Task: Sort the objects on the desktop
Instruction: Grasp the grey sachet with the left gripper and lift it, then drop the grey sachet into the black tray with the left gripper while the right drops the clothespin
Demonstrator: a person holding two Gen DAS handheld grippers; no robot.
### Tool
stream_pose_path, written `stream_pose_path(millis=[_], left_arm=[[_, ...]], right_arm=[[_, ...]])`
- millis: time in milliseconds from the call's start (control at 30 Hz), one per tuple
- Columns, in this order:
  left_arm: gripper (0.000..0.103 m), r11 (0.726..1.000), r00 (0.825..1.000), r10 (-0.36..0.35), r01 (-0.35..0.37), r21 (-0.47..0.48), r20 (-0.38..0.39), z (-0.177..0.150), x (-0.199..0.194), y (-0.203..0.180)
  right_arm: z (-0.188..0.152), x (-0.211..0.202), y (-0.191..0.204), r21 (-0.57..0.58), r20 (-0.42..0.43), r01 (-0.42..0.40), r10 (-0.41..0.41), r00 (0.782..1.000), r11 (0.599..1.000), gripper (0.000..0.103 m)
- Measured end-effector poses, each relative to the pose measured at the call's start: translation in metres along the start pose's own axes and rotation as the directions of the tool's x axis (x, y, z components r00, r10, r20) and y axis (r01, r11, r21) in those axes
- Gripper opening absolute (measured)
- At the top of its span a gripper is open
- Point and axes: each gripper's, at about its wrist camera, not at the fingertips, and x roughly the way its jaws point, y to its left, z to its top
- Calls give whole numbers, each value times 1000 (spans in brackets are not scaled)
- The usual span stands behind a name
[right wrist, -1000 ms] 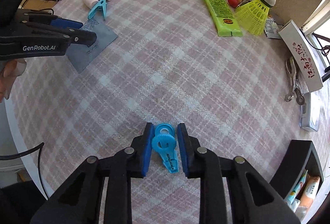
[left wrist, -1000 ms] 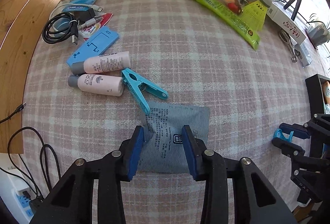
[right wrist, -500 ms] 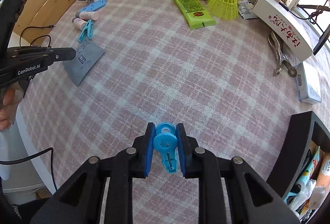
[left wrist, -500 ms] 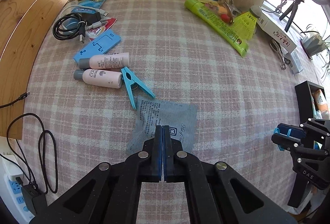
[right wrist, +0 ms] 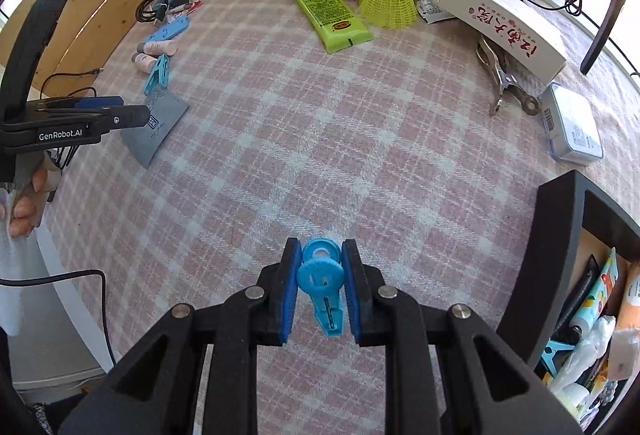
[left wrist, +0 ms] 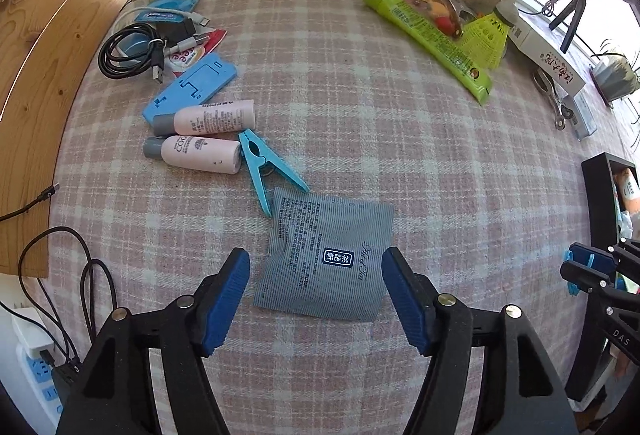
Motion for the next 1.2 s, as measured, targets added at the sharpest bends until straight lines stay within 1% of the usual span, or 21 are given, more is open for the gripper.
stream_pose_path(millis=[33,100,133,167,200,233,300,400,433,467,567,700,900,933,967,1000,1033,1100,1133,1167,1200], left_arm=[[71,1000,1000,14,-14,17,-16,8,9,-4],[71,999,999,30,-29,28,-35,15,24,-13],[72,999,999,30,-30,27,-37,14,27,-16],[69,999,999,34,-34,26,-3,12,27,-24],[63,999,999,30,-31,35,11,10,26,-28],[46,999,1000,15,-16,46,22,9,24,-34],[30,998,1000,-15,14,62,17,6,21,-41],[24,999,1000,-20,19,48,16,1,20,-44],[23,999,999,-32,32,24,16,0,23,-51],[23,999,999,-45,45,5,19,-2,21,-49],[23,999,997,-51,50,15,56,-7,6,-40],[23,997,991,-66,59,58,117,-9,-32,-77],[23,984,978,-119,93,155,172,7,-61,-126],[23,980,975,-132,102,173,176,7,-66,-130],[23,975,973,-144,109,192,179,0,-72,-153],[23,970,971,-156,116,213,181,-5,-83,-158],[23,965,970,-163,119,234,182,-2,-80,-168],[23,955,966,-179,126,268,185,-11,-86,-207],[23,947,964,-194,136,292,182,-6,-84,-215],[23,940,962,-204,141,310,181,-10,-86,-233],[23,932,961,-214,146,332,177,-8,-88,-234]], right_arm=[[-1,0,0,2,-1,0,0,1000,1000,21],[-2,1,1,3,-5,3,-3,1000,1000,21],[-3,1,2,3,-4,6,-6,1000,1000,21],[-3,1,2,4,-2,10,-10,1000,1000,21],[-3,2,3,8,0,12,-12,1000,1000,21],[-4,1,2,14,2,13,-13,1000,1000,21],[-4,0,-1,27,7,20,-21,1000,999,21],[-4,-2,-5,44,12,31,-32,999,999,21],[-4,-3,-6,51,17,32,-33,999,998,21],[-5,-5,-7,44,20,26,-27,999,999,21],[-6,-12,-8,60,36,32,-34,999,998,21],[-9,-27,-9,81,61,38,-43,997,996,21],[-17,-54,-11,90,115,65,-75,990,994,21],[-20,-59,-15,96,121,66,-78,990,993,21],[-23,-64,-19,103,129,68,-81,988,992,21],[-25,-68,-24,110,135,71,-86,987,991,21],[-28,-72,-29,119,140,74,-91,986,990,21],[-35,-80,-41,144,147,78,-99,984,987,21],[-39,-84,-48,157,150,81,-105,983,984,21],[-46,-90,-57,175,156,84,-112,981,981,21],[-51,-95,-66,191,160,86,-118,980,978,21]])
